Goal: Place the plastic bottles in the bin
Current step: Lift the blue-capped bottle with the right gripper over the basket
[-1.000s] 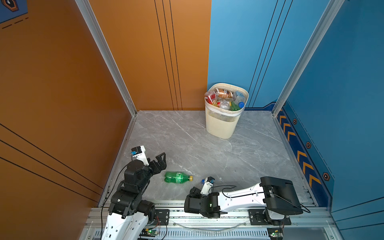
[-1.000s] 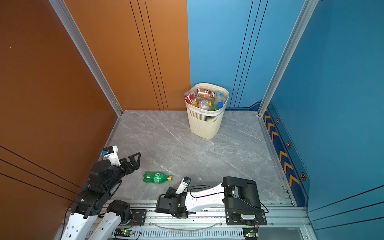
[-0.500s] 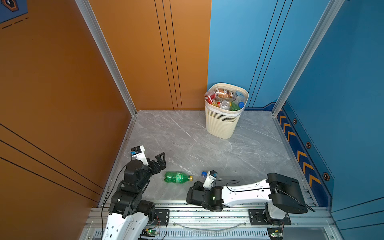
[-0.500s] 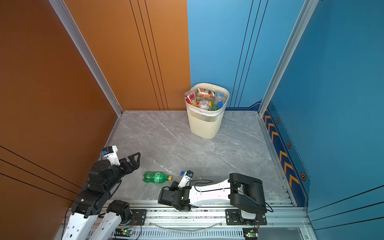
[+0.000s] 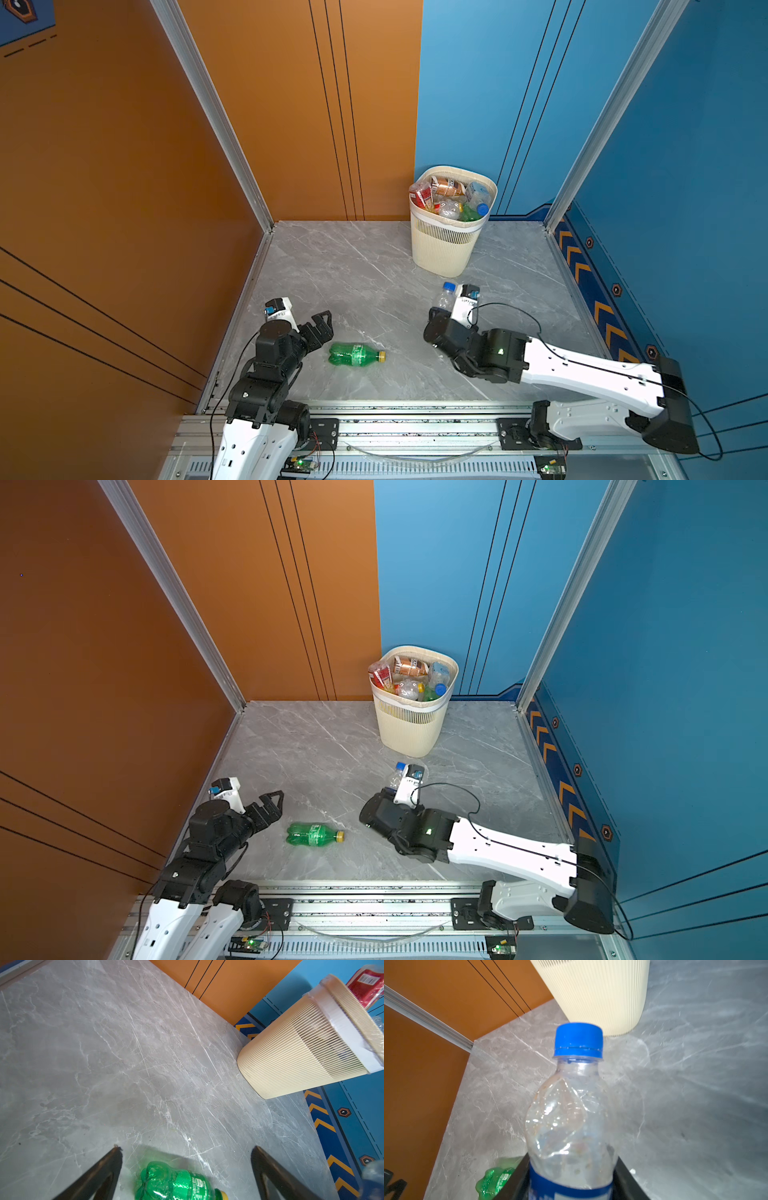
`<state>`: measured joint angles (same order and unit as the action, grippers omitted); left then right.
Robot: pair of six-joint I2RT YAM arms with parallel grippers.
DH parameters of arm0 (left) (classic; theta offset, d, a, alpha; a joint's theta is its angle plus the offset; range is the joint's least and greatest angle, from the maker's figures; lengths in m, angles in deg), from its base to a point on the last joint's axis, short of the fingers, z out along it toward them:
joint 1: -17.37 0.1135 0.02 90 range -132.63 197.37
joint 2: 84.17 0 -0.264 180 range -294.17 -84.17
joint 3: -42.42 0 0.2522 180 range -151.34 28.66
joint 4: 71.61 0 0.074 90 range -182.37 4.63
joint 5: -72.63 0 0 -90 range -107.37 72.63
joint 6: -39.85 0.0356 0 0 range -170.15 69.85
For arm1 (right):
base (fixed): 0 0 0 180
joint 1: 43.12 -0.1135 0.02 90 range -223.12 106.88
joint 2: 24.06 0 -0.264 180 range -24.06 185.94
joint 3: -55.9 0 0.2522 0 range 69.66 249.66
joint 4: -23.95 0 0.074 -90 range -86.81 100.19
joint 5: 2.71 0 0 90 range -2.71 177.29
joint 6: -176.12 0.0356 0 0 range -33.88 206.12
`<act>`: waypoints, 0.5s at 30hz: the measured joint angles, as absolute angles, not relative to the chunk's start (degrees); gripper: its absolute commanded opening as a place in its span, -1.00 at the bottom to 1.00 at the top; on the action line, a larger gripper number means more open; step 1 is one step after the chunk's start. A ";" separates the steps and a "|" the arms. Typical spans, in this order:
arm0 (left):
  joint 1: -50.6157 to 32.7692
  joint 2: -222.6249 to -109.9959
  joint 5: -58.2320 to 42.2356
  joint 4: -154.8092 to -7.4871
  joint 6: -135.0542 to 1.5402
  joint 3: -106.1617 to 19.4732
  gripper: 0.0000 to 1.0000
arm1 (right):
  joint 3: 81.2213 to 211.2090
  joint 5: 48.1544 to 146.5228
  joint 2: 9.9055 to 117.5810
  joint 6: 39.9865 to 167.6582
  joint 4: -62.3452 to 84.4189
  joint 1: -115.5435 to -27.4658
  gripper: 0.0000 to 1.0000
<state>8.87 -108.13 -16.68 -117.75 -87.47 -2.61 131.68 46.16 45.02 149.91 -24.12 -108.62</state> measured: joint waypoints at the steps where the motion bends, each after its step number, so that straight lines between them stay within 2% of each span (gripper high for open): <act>1: 9.01 -108.11 -16.62 -117.99 -87.84 -2.46 0.95 | 133.85 46.49 43.91 145.89 -24.38 -106.43 -0.03; 7: 9.73 -108.05 -15.70 -119.67 -90.40 -2.04 0.95 | 148.75 53.37 43.36 124.38 -24.56 -92.22 -0.02; 15: 10.36 -107.04 -14.32 -122.47 -94.12 -1.74 0.95 | 170.89 68.00 56.41 104.36 -26.54 -75.96 0.00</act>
